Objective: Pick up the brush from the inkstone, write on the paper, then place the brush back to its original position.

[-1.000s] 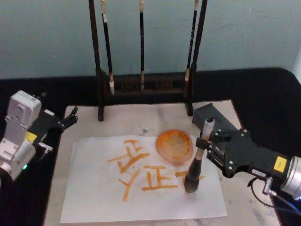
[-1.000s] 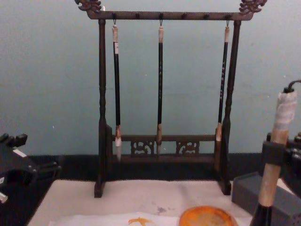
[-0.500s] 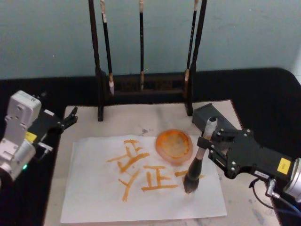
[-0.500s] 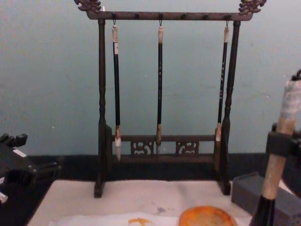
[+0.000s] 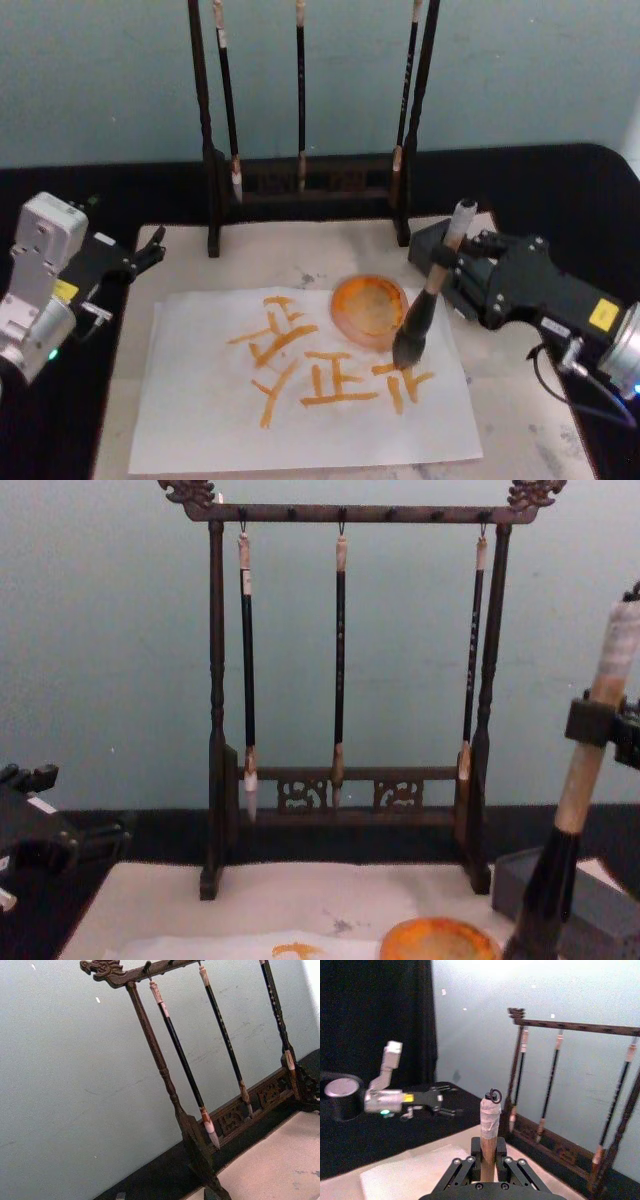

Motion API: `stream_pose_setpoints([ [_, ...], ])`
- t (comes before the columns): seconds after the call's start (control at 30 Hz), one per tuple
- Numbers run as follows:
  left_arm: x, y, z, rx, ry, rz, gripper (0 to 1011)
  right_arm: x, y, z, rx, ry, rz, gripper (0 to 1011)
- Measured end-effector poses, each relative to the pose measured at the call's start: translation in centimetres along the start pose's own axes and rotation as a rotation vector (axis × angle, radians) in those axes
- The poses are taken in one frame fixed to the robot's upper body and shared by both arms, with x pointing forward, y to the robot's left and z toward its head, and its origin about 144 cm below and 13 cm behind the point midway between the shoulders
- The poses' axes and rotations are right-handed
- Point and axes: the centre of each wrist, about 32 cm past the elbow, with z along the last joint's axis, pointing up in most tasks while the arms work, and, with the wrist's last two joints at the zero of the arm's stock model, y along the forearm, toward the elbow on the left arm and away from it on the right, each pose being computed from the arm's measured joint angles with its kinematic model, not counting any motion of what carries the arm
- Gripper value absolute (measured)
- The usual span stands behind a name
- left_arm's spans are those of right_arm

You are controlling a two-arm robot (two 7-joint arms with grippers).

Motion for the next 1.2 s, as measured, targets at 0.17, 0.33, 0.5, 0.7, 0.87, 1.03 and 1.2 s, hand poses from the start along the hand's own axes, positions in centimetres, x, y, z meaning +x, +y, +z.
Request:
stream_pose_setpoints([
  [0.17, 0.0, 0.0, 0.0, 0.0, 0.0, 0.0, 1010, 0.7, 1.1, -0.3, -0.004, 0.04, -0.061, 176],
  [0.33, 0.0, 0.0, 0.0, 0.0, 0.0, 0.0, 1010, 1.3, 2.1, -0.7, -0.014, 0.083, -0.106, 176],
  [0.5, 0.0, 0.0, 0.0, 0.0, 0.0, 0.0, 1010, 2.0, 3.0, -1.0, -0.006, 0.116, -0.131, 176],
  [0.7, 0.0, 0.0, 0.0, 0.0, 0.0, 0.0, 1010, 2.6, 4.1, -1.1, 0.023, 0.157, -0.152, 176],
  [0.87, 0.0, 0.0, 0.0, 0.0, 0.0, 0.0, 1010, 2.9, 4.9, -1.3, 0.04, 0.204, -0.188, 176],
  [1.03, 0.0, 0.0, 0.0, 0.0, 0.0, 0.0, 1010, 3.7, 5.8, -1.8, 0.048, 0.32, -0.264, 176],
  [1.2, 0.0, 0.0, 0.0, 0.0, 0.0, 0.0, 1010, 4.6, 6.5, -2.2, 0.053, 0.446, -0.317, 176],
])
